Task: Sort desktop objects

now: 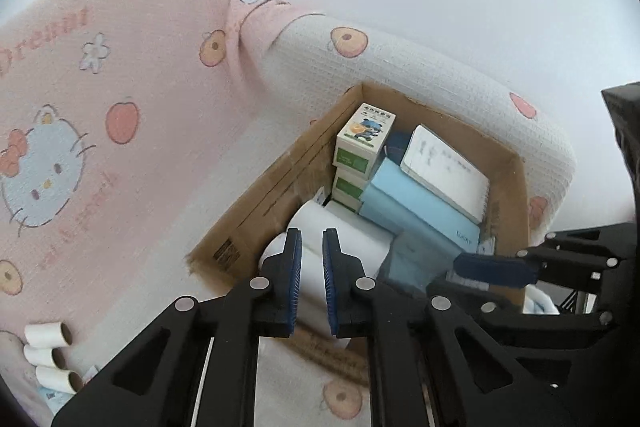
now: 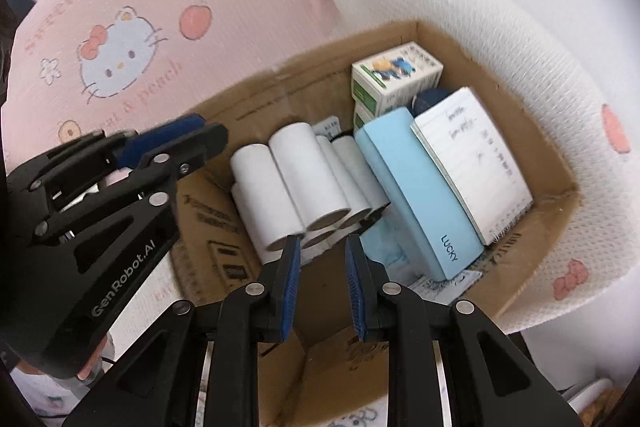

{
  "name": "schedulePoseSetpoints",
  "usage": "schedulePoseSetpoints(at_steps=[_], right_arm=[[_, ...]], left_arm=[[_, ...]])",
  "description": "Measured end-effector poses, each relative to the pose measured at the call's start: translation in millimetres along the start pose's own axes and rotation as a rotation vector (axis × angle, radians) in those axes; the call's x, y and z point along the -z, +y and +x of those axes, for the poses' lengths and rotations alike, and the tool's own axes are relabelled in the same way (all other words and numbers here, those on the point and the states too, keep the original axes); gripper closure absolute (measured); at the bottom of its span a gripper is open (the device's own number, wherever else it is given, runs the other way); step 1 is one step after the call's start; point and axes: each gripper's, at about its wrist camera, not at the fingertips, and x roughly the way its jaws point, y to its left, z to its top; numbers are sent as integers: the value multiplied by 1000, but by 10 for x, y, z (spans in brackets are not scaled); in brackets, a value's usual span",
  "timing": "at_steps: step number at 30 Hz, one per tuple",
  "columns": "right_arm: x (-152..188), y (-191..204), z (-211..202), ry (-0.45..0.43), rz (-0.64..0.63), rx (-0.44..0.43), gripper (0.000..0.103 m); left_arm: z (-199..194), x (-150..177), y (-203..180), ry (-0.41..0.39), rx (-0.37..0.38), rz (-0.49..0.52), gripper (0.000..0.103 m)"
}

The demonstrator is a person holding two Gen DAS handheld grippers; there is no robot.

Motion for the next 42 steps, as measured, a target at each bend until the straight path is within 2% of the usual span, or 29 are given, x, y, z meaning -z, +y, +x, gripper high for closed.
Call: schedulePoseSetpoints(at_steps=[2, 6, 8, 10, 14, 16, 21, 25, 26, 28, 29, 30, 38, 42], right_arm=[[8, 104, -119, -15, -14, 8, 84], [94, 374, -227, -51, -58, 53, 84], [141, 465, -342, -74, -83, 74, 84], [200, 552, -485, -102, -109, 89, 84], [293, 651, -715, -153, -140, 105, 84], [344, 679, -819, -170, -140, 129, 84], [453, 788, -988, -208, -166, 238, 84], [523, 863, -1118, -242, -183, 234, 82], [541, 877, -1147, -250, -188, 236, 79], [574, 892, -1203, -267, -192, 242, 64], [592, 905, -1229, -279, -194, 246, 50], [615, 893, -1254, -287, -195, 254, 44], [656, 910, -1300, -295, -207, 228, 39], [655, 906, -1272, -282, -201, 247, 38]], left_arm=[[-109, 62, 54, -11, -27, -9, 91], [-267, 166, 143, 2, -12, -57, 89], [-352, 219, 156, 12, -15, -62, 80], [-454, 265, 139, 12, -48, -42, 56], [-693, 376, 43, -29, -123, 29, 47], [-799, 424, 17, -40, -120, 46, 41], [-966, 502, 23, -13, -91, 38, 39], [-1086, 510, 23, -15, -103, 35, 38], [-1094, 509, 16, -8, -110, 37, 38], [-1114, 505, 0, 4, -125, 43, 38], [-1120, 503, -9, 5, -137, 50, 38], [-1132, 502, -12, 2, -142, 53, 38], [-1174, 488, 25, -1, -119, 23, 38], [-1166, 491, 7, 1, -116, 34, 38]])
